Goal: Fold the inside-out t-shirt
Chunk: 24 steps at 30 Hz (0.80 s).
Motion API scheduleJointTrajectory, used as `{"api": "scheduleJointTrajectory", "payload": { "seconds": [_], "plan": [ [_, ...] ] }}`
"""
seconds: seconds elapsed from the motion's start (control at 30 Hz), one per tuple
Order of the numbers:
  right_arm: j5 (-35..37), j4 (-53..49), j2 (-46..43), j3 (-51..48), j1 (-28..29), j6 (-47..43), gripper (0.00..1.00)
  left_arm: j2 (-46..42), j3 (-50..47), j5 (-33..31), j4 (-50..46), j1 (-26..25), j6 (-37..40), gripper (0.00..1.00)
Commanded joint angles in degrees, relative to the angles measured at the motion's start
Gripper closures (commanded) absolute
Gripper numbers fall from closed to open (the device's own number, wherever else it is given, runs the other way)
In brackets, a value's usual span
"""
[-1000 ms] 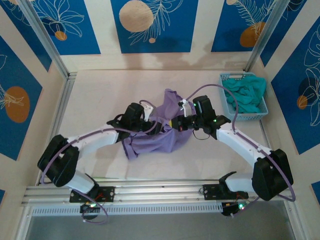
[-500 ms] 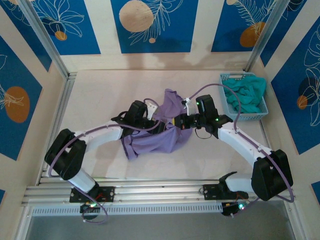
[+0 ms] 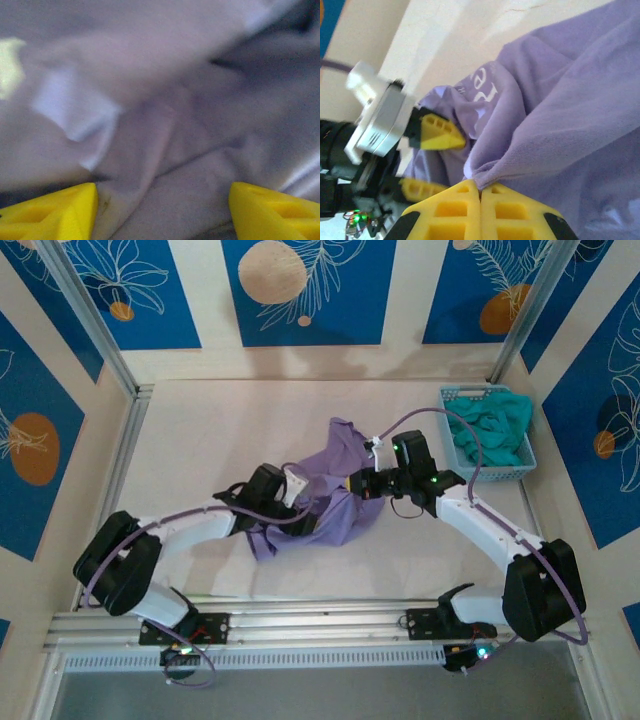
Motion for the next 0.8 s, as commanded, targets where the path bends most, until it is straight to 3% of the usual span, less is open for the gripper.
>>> {"api": "scheduleJointTrajectory", "payload": {
  "seconds": [0.0, 0.07, 0.13, 0.3, 0.4, 0.77],
  "plan": [
    [5.56, -4.57, -1.11, -1.43, -0.17, -0.81, 0.95, -3.36, -2.52, 6.68, -0.27, -2.85, 1.29, 0.31],
    [9.52, -6.35, -1.33, -2.06, 0.5, -1.2, 0.95, -5.63, -4.21, 8.84, 2.04, -2.99, 0.63, 0.31],
    [11.51, -6.98, -1.79, -2.92, 1.51, -1.7, 0.94, -8.62, -5.8, 6.72, 4.53, -2.65, -0.78, 0.32],
    [16.47, -7.34, -3.53, -4.49, 4.41, -2.41, 0.92, -11.0, -3.17, -8.73, 1.62, 0.27, -4.02, 0.29],
    [16.47, -6.7, -3.91, -5.04, 4.71, -2.42, 0.92, -7.43, 1.03, -13.31, -1.68, 0.55, -0.76, 0.27],
    [15.49, -6.17, -3.71, -3.6, 4.63, -3.01, 0.92, 6.8, 10.77, -12.85, -3.69, -0.95, 9.35, 0.25]
  ]
}}
